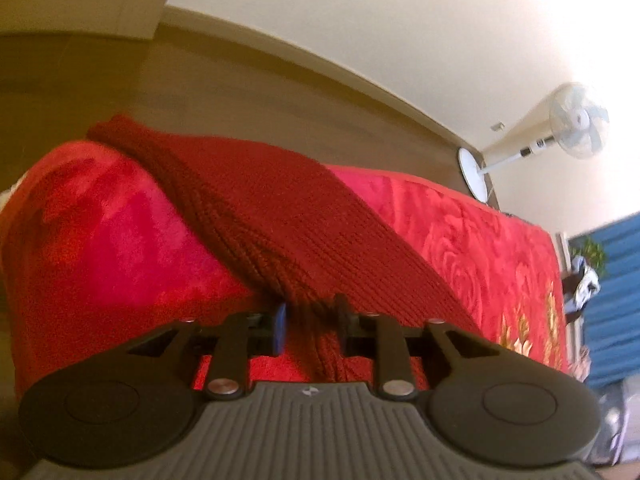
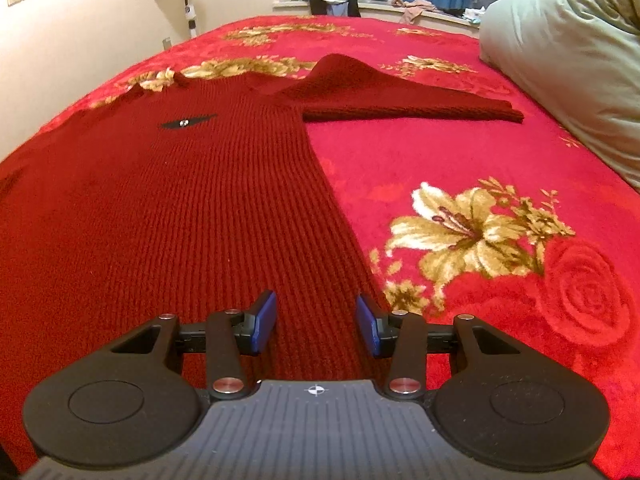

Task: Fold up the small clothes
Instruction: 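Grasp the other sleeve with the left gripper and spread it flat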

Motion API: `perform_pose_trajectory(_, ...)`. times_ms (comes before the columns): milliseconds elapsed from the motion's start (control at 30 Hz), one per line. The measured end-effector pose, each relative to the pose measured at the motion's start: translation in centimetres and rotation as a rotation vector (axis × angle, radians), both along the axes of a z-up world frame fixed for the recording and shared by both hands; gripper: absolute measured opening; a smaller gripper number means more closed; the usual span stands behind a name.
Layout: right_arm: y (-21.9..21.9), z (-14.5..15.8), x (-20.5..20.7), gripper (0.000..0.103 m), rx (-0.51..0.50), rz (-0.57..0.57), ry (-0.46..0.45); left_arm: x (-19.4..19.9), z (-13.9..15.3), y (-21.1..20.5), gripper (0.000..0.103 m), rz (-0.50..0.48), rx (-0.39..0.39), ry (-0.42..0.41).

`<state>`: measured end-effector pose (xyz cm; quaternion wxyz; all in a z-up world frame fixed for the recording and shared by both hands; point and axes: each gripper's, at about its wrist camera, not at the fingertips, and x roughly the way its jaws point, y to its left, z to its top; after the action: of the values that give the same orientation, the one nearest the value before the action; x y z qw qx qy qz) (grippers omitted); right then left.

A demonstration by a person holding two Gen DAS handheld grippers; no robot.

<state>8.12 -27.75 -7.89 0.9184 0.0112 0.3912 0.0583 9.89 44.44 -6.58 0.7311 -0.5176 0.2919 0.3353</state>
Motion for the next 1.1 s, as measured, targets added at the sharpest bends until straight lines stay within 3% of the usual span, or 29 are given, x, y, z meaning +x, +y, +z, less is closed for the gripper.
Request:
perform_pose_trajectory(100, 0.1, -0.2, 0.1, 0.045, -0.005, 0.000, 0.009, -0.4, 0.2, 0.2, 0.027, 0.032, 0.018, 0.021)
perform_pose_trajectory(133, 0.1, -0.2, 0.1, 0.045, -0.010, 0.003, 0.011, -0.4, 0.4, 0.1, 0.018, 0.038, 0.037, 0.033)
perform_pose_trajectory(167, 0.2, -0.2, 0.1, 0.045, -0.015, 0.005, 0.012, -0.4, 0.8, -0.1, 0.016, 0.042, 0.065, 0.044)
perform_pose_trajectory(300, 0.5, -0.4, 0.1, 0.043, -0.033, 0.024, 0.015, 1.3, 4.0, -2.8, 0.013, 0.003, 0.287, 0.110)
perform_pose_trajectory(367, 0.6, -0.5, 0.1, 0.026, -0.032, 0.035, 0.013, 2.7, 6.0, -5.3, 0.012, -0.036, 0.417, 0.114)
perform_pose_trajectory(433, 0.6, -0.5, 0.0, 0.016, -0.032, 0.039, 0.004, 4.5, 8.3, -8.9, 0.011, -0.115, 0.599, 0.090)
perform_pose_trajectory(500, 0.5, -0.6, -0.2, 0.014, -0.035, 0.043, -0.008, 6.4, 10.3, -14.0, 0.011, -0.242, 0.780, 0.027)
perform_pose_trajectory(600, 0.5, -0.8, -0.3, 0.014, -0.032, 0.043, -0.023, 8.5, 11.7, -22.2, 0.011, -0.515, 0.903, -0.135)
perform_pose_trajectory(667, 0.5, -1.0, -0.5, 0.014, -0.039, 0.046, -0.037, 9.9, 11.3, -26.9, 0.013, -0.758, 0.877, -0.226)
perform_pose_trajectory(733, 0.8, -1.1, -0.7, 0.014, -0.061, 0.056, -0.055, 11.3, 10.5, -30.7, 0.033, -1.002, 0.791, -0.271)
perform_pose_trajectory(767, 1.0, -1.2, -0.8, 0.014, -0.076, 0.062, -0.065, 11.6, 10.3, -32.0, 0.035, -1.055, 0.766, -0.276)
perform_pose_trajectory(833, 1.4, -1.3, -1.2, 0.014, -0.106, 0.075, -0.083, 12.0, 10.3, -32.2, 0.035, -1.037, 0.739, -0.274)
perform_pose_trajectory(933, 1.8, -1.4, -1.5, 0.014, -0.138, 0.087, -0.101, 12.8, 10.1, -29.2, 0.035, -0.928, 0.625, -0.252)
perform_pose_trajectory(1100, 1.6, -0.9, -1.3, 0.014, -0.104, 0.065, -0.119, 14.2, 8.5, -24.1, 0.035, -0.736, 0.575, -0.041)
